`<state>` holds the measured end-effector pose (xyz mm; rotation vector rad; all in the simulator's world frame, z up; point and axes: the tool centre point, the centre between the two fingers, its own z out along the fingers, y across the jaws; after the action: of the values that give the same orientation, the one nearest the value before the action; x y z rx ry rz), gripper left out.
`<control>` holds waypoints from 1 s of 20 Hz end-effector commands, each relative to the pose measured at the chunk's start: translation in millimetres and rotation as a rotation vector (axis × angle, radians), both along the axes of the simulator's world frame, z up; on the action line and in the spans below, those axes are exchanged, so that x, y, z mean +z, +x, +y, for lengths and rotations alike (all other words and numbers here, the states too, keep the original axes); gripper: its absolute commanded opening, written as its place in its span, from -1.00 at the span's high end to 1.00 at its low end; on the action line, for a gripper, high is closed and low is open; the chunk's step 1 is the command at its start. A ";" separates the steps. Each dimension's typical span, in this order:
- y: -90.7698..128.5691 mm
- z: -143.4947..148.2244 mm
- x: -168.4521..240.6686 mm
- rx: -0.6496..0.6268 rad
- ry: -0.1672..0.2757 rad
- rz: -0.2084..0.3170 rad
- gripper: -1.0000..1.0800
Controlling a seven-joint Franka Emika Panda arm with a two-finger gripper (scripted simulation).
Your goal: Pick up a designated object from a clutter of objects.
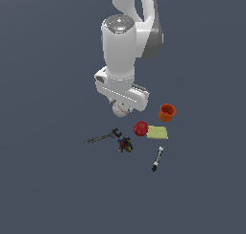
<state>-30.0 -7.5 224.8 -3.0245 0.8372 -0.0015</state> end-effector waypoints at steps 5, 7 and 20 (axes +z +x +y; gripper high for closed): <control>-28.6 -29.0 55.7 0.000 0.000 0.000 1.00; -36.5 -37.1 71.3 0.000 0.000 0.000 1.00; -65.5 -70.7 134.7 -0.001 -0.002 0.002 1.00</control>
<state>-93.8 -76.0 354.6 -3.0259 0.8401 0.0014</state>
